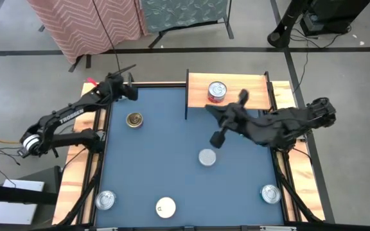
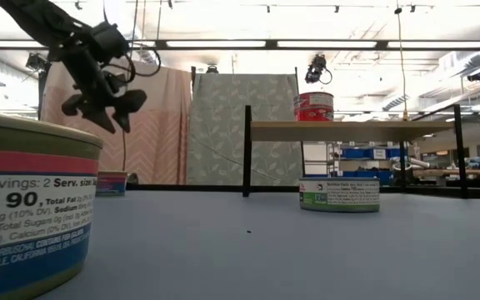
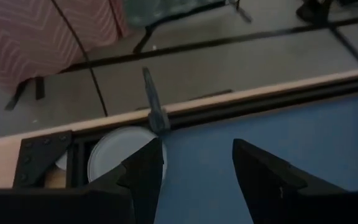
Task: Stack canned seafood by type on shelf
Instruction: Put the top green tuna can on the shelf
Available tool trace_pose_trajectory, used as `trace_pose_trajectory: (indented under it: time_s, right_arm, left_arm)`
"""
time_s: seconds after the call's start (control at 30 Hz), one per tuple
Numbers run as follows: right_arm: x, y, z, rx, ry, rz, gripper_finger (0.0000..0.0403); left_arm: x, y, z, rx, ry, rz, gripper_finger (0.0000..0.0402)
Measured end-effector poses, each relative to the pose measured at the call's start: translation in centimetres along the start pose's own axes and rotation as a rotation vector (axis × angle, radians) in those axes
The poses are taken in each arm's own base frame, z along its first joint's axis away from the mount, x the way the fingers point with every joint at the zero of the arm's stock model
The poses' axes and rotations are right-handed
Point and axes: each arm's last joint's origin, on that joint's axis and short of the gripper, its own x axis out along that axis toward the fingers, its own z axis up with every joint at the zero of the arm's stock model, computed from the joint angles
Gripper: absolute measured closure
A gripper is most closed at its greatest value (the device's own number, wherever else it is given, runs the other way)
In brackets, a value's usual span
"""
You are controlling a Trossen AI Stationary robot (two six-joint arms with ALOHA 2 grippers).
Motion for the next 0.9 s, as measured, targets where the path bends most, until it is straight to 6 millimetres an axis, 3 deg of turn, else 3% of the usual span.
trace_pose_trajectory:
  time_s: [0.17,0.4,0.67,0.9]
  right_arm:
    - [-2.9,-0.7,2.4,-0.079,-0.068,-0.102,0.04]
    - [-5.4,-1.3,3.8,-0.131,-0.092,-0.194,0.04]
    - [-6.4,-1.2,4.2,-0.142,-0.097,-0.239,0.04]
    - [-6.6,-1.3,4.9,-0.145,-0.108,-0.252,0.04]
  left_arm:
    - [1.9,0.0,-0.6,-0.013,0.086,0.022,0.0204]
    - [3.7,0.1,-0.9,-0.021,0.117,0.051,0.0204]
    - [5.5,0.6,-0.8,-0.211,0.181,-0.098,0.0204]
    - [5.9,1.2,0.1,-0.371,0.144,-0.166,0.0204]
